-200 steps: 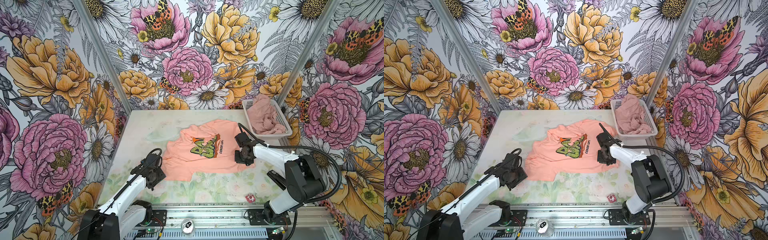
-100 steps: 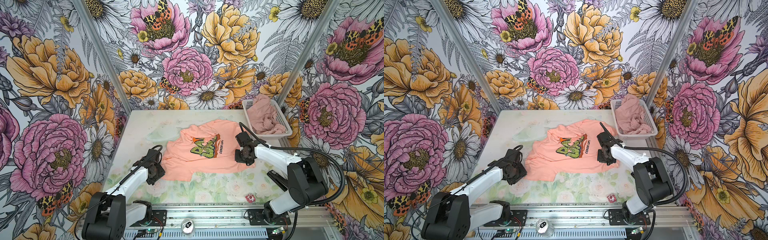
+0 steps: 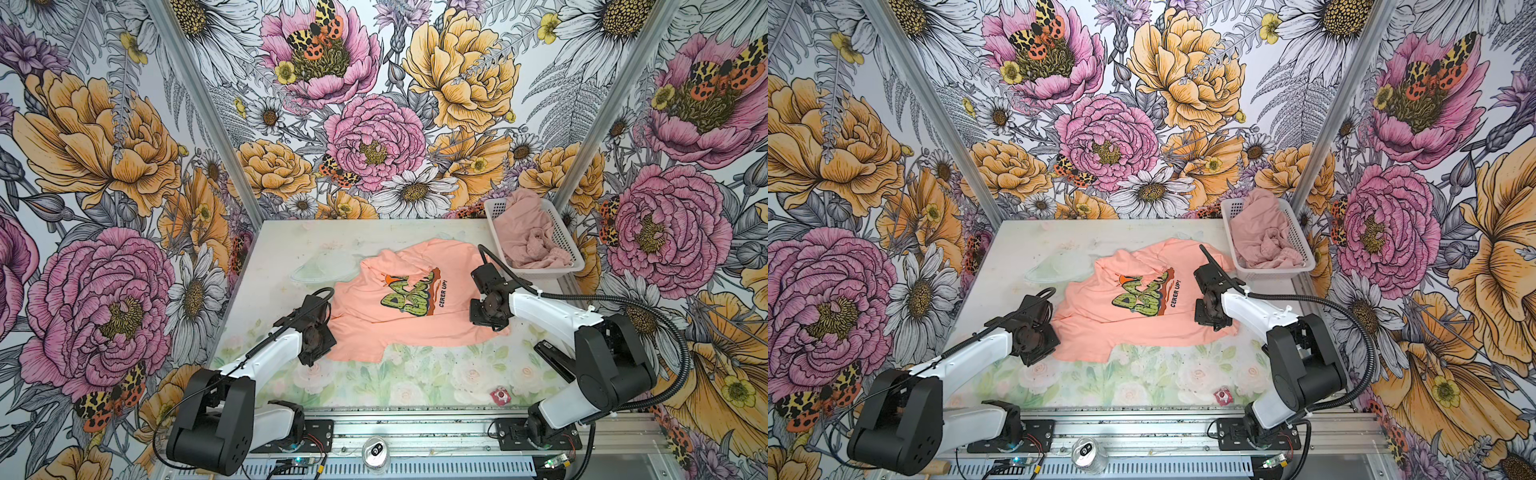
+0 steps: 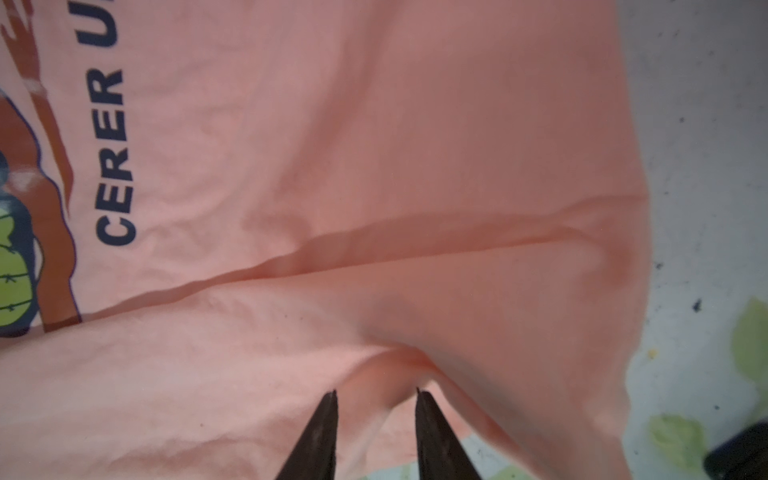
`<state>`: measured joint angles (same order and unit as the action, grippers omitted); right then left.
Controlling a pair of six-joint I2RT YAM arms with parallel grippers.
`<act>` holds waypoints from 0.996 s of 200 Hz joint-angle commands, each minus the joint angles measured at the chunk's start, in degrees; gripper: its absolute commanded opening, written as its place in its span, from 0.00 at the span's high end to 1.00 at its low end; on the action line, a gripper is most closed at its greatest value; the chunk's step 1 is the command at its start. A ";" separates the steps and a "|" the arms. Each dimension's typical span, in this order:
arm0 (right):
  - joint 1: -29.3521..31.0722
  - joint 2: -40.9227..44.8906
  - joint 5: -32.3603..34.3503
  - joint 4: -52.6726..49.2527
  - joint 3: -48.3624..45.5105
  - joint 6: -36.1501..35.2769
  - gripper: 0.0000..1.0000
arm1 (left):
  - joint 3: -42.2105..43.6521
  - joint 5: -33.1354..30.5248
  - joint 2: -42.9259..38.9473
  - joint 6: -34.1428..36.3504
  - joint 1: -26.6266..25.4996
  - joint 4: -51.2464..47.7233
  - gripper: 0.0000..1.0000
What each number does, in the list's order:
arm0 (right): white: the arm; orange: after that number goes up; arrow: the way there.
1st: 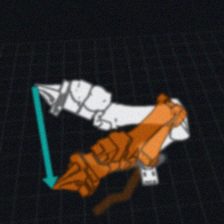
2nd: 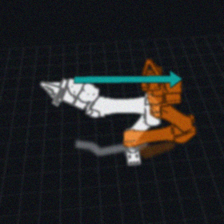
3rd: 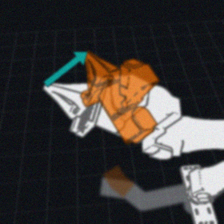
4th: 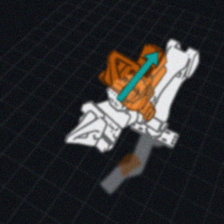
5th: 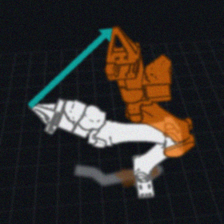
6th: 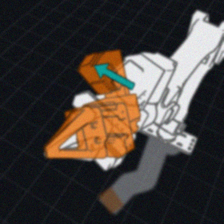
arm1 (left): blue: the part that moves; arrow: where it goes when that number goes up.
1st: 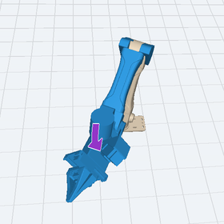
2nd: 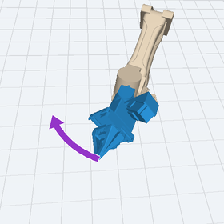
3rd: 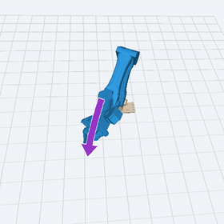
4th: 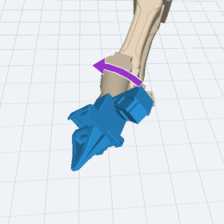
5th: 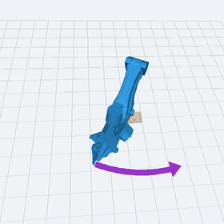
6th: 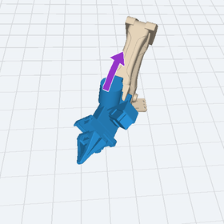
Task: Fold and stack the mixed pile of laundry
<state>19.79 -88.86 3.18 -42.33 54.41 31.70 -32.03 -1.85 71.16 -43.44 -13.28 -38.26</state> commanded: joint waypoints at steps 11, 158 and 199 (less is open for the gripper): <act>-1.04 3.02 -0.16 0.32 -1.55 0.18 0.66 | 0.25 -0.33 -3.52 -0.54 0.19 -3.35 1.00; -13.63 3.35 -4.12 2.04 -4.88 -3.14 0.51 | -9.07 -1.47 -13.24 6.26 15.34 -9.60 1.00; -13.54 -1.30 -4.78 5.50 -5.20 -2.77 0.77 | -8.88 -0.79 -14.34 6.26 15.65 -9.67 1.00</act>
<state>6.28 -88.73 -1.21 -39.94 48.23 29.17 -39.66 -2.92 58.48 -38.39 1.65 -47.77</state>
